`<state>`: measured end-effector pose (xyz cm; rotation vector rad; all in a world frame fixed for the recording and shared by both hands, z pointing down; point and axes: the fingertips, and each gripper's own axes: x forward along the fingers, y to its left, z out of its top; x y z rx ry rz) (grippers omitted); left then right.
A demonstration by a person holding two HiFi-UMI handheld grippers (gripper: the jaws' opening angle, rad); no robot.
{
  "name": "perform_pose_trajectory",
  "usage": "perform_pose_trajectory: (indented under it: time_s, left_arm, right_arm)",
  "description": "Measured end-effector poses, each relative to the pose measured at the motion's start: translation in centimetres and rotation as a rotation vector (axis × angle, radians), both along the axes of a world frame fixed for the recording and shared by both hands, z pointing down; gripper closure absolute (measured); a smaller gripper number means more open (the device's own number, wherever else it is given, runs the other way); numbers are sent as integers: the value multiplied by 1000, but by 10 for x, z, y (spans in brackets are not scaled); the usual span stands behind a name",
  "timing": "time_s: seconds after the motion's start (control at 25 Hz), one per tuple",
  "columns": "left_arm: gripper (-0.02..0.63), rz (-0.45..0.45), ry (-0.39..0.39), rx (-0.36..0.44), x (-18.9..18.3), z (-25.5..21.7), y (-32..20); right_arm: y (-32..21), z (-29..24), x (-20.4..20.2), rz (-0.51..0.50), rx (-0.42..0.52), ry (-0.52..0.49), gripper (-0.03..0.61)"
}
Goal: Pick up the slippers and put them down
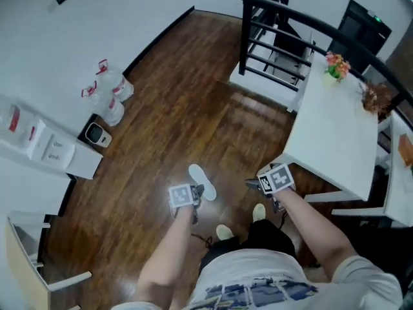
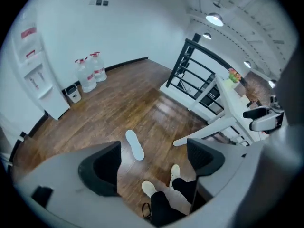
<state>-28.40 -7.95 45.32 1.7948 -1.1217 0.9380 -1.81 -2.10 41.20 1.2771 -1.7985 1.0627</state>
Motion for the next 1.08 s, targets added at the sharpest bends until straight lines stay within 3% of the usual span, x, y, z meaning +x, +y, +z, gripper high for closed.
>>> perform_pose_trajectory:
  time_s: [0.12,0.4,0.64,0.8,1.08]
  left_arm:
    - [184,179,77,92,86,-83,19]
    - [184,516,162,74,326,-141,109]
    - [184,710,169,89,465,-152,180]
    - [184,765,144,68,502,-145,219]
    - [184,776,114,64,501,-140,243]
  right_arm:
    - [83,-60,75,150,68,-42,35]
    - [275,-129,313,493,177,-7,35]
    - [362,-132,400,616,225,-9,37]
    - [396,-125,416,632,219,-38,37]
    - [414,-115,413,605,220,-49,37]
